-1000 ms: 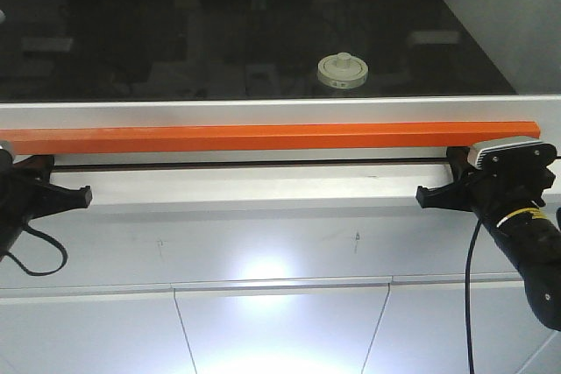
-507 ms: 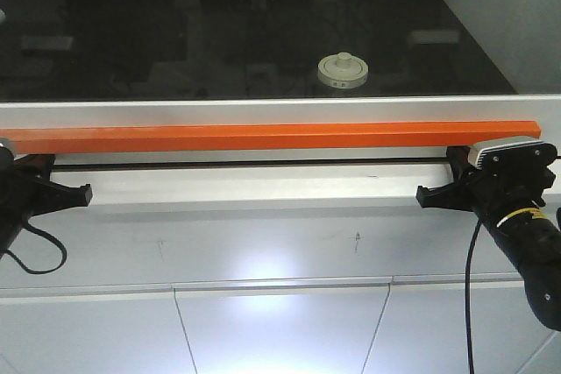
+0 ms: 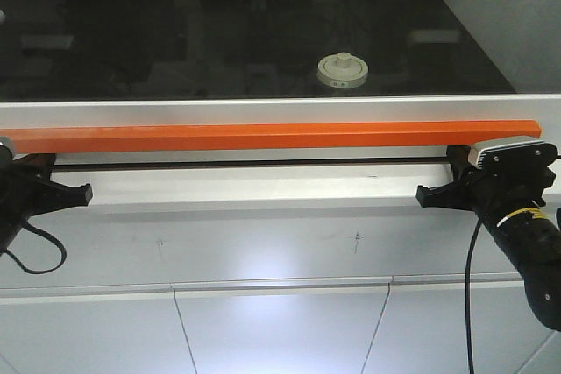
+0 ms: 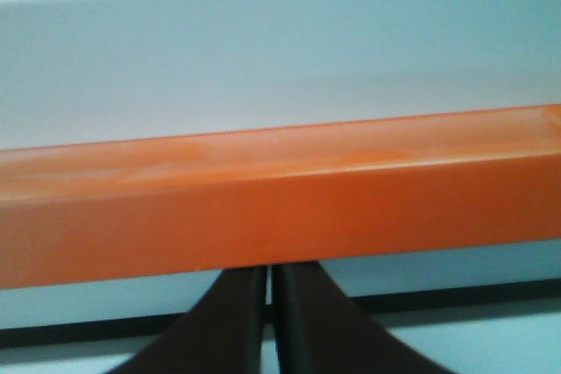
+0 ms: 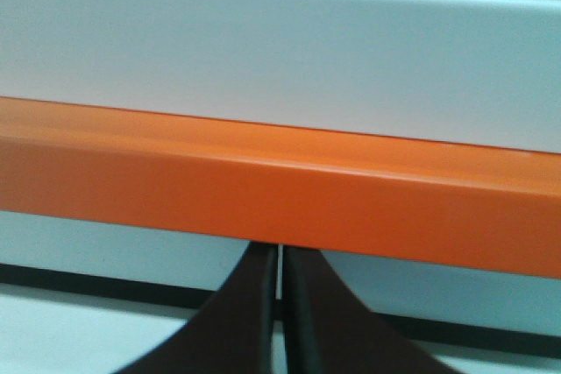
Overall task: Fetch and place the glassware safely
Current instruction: 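Lift the orange handle bar with both grippers to raise the sash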
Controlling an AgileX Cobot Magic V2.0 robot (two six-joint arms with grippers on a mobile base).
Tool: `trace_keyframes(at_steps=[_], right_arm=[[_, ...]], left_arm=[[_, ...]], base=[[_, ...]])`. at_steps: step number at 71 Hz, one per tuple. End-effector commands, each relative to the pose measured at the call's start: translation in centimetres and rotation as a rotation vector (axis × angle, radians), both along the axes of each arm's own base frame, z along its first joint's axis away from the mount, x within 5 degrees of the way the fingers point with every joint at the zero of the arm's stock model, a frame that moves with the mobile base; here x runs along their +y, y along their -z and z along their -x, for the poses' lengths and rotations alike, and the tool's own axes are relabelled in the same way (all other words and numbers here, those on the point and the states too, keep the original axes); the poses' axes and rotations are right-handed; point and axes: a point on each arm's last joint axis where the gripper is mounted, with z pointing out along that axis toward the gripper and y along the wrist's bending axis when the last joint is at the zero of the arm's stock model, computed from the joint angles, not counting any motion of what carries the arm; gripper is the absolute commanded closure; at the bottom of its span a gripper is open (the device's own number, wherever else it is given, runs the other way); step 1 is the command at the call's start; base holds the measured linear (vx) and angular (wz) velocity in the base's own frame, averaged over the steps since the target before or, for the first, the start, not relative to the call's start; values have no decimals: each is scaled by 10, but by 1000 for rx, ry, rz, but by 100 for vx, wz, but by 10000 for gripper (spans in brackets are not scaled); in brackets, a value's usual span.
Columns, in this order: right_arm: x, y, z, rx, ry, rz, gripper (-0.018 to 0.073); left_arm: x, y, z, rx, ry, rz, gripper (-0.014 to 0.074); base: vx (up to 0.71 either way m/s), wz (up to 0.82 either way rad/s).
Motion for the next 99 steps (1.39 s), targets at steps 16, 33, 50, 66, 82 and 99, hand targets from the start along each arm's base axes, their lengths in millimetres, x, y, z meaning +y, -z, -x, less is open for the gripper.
trace_keyframes(at_steps=[16,33,50,66,82,99], right_arm=[[0,-41,-1,-228,-3,-13,563],[0,-58,4,-261,-1,-10,563],[0,-70,8,-296,-1,-10,563],[0,-83,6,-307,1,-6,563],[0,-105,-3,-340,3,1,563],[0,-133,-6,-396,4,-5,563]], left_arm=[[-2,-51,0,-273,17,0,603],[-2,-58,2,-291,17,0,603],[-2,-73,9,-324,17,0,603],[-2,-88,9,-331,15,-6,603],[-2,-109,5,-368,14,-9,603],[-2,-135,3,-402,19,-19,603]], base=[[0,0],[0,0],[0,0],[0,0],[0,0],[0,0]])
